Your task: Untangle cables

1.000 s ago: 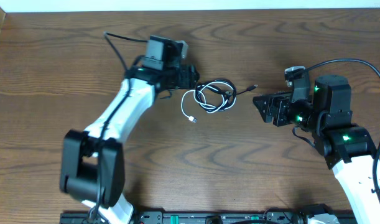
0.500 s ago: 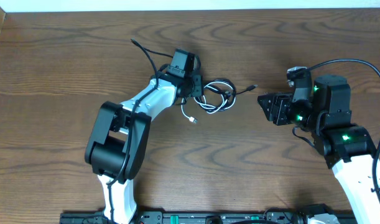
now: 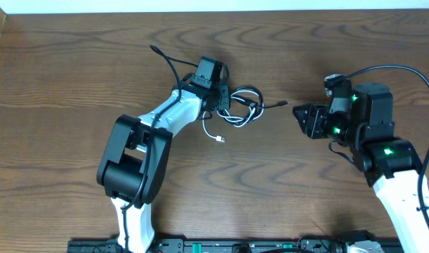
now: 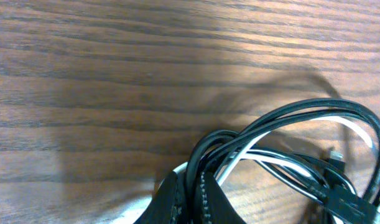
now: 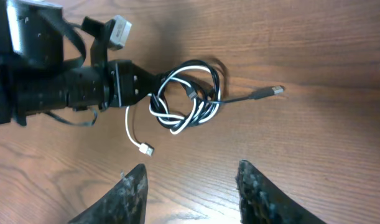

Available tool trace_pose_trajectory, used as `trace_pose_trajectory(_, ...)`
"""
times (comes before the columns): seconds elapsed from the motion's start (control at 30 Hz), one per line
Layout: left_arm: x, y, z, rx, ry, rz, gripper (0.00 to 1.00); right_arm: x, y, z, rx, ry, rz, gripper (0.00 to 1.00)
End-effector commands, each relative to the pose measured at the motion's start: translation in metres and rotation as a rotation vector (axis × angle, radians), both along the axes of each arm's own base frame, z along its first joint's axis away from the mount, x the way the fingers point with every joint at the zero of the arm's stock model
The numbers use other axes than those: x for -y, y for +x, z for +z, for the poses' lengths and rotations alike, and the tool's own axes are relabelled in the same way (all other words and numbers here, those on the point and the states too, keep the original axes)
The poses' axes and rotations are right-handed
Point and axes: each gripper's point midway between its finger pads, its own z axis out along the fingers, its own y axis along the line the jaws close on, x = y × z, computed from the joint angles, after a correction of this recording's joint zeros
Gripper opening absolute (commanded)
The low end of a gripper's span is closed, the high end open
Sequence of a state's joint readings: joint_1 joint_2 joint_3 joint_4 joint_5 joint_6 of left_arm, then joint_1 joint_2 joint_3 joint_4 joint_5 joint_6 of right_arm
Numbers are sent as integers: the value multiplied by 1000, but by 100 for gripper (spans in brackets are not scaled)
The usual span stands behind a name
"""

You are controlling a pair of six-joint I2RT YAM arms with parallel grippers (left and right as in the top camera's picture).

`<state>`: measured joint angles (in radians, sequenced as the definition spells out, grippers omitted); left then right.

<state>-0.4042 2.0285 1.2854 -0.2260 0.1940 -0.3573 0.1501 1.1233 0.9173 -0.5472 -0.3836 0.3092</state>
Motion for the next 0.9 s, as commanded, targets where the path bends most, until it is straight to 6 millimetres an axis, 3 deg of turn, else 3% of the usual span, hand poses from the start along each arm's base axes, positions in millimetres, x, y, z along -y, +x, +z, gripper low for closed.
trace_pose_trajectory(0.0,26,-6,67,100,-143,-151,8,-7,13,5,2,48,-25,40)
trace_pose_trajectory(0.13,48,-26,141,187,-315,-281,7,-24,23,14,41,108,5,40)
trace_pose_trajectory(0.27,57,-53,183,194,-422,-365,7,-37,35,17,60,152,9,42)
trace_pose_trajectory(0.53,61,-86,193,92,-500,-421,7,-53,48,-7,11,180,44,43)
trace_pose_trajectory(0.87,61,-93,191,18,-530,-384,8,-53,47,-50,-116,138,46,48)
